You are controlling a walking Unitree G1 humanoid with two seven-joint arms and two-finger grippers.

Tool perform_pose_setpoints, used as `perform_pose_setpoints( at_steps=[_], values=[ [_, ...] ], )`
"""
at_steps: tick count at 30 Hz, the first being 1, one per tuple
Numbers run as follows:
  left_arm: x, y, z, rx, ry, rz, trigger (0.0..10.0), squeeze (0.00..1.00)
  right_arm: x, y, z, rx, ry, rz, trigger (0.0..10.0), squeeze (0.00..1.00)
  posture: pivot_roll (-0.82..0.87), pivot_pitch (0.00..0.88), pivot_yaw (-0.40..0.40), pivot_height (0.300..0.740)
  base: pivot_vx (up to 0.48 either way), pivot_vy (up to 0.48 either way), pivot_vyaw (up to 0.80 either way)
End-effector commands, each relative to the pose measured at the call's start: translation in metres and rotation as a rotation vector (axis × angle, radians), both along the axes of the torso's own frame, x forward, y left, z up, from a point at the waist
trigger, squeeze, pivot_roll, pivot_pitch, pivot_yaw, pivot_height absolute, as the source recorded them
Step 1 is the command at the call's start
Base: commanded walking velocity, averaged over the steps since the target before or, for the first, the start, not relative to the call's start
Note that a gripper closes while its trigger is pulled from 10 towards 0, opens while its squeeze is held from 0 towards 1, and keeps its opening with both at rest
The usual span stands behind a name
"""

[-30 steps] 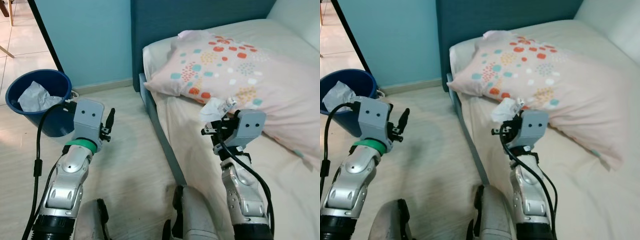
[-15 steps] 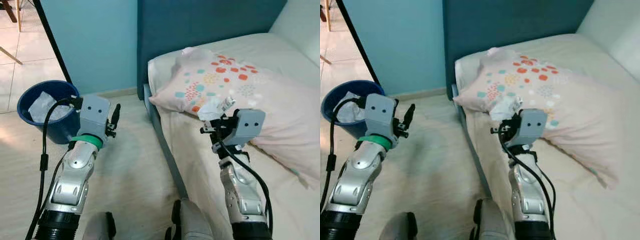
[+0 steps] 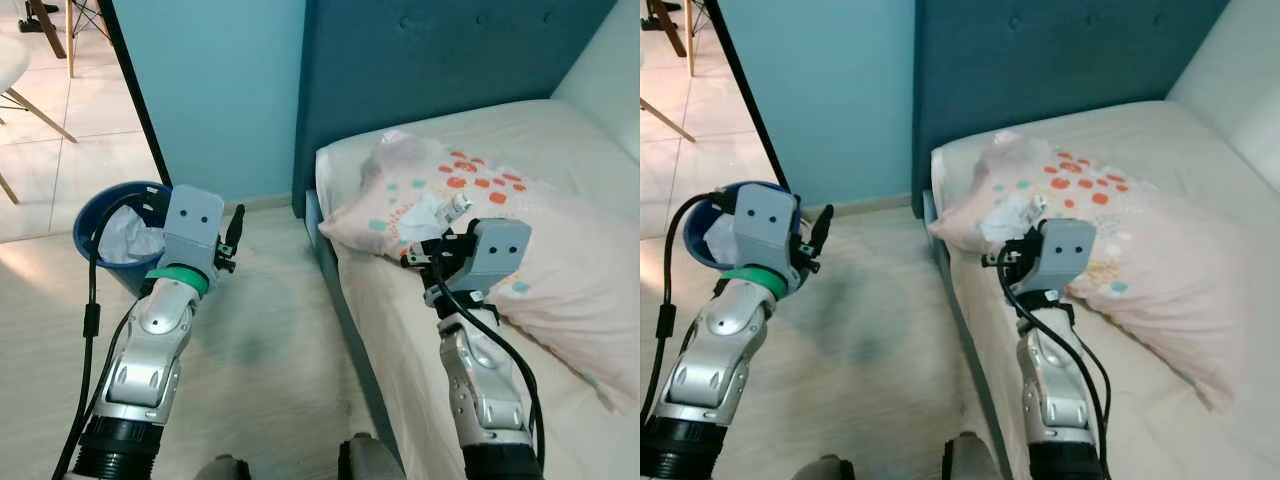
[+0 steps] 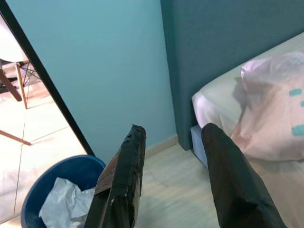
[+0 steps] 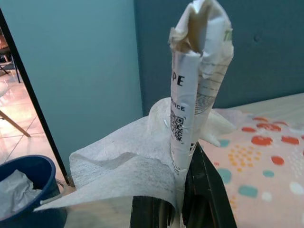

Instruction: Clean up the room

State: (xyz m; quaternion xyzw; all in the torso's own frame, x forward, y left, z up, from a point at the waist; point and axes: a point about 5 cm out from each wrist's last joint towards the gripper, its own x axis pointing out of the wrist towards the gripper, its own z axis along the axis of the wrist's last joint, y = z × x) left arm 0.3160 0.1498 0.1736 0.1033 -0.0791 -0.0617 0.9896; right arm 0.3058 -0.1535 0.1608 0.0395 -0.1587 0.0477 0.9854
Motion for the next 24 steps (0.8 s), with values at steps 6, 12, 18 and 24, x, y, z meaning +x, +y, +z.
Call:
perform_pose_setpoints(
  at_steps=[6, 12, 18, 24],
  values=[
    [-0.0010, -0.0022, -0.0083, 0.012, 0.029, -0.004, 10.0, 0.00, -0.0014, -0.0034, -0.0063, 0.016, 0.019, -0.023, 10.0, 0.00, -0.04, 0.082, 0.005, 0.740, 0.000, 0.000, 0.00],
    [-0.0012, -0.0032, -0.0107, 0.016, 0.037, -0.006, 10.0, 0.00, 0.0006, -0.0054, -0.0076, 0.008, 0.031, -0.060, 10.0, 0.00, -0.04, 0.082, 0.007, 0.740, 0.000, 0.000, 0.00],
    [-0.0011, -0.0032, -0.0111, 0.018, 0.039, -0.005, 10.0, 0.00, 0.0016, -0.0043, -0.0073, 0.005, 0.030, -0.066, 10.0, 0.00, -0.04, 0.082, 0.007, 0.740, 0.000, 0.000, 0.00],
    [-0.0009, -0.0030, -0.0117, 0.000, 0.041, 0.000, 10.0, 0.00, 0.0022, 0.0007, -0.0065, 0.012, 0.025, -0.034, 10.0, 0.00, -0.03, 0.080, 0.006, 0.740, 0.000, 0.000, 0.00]
  ],
)
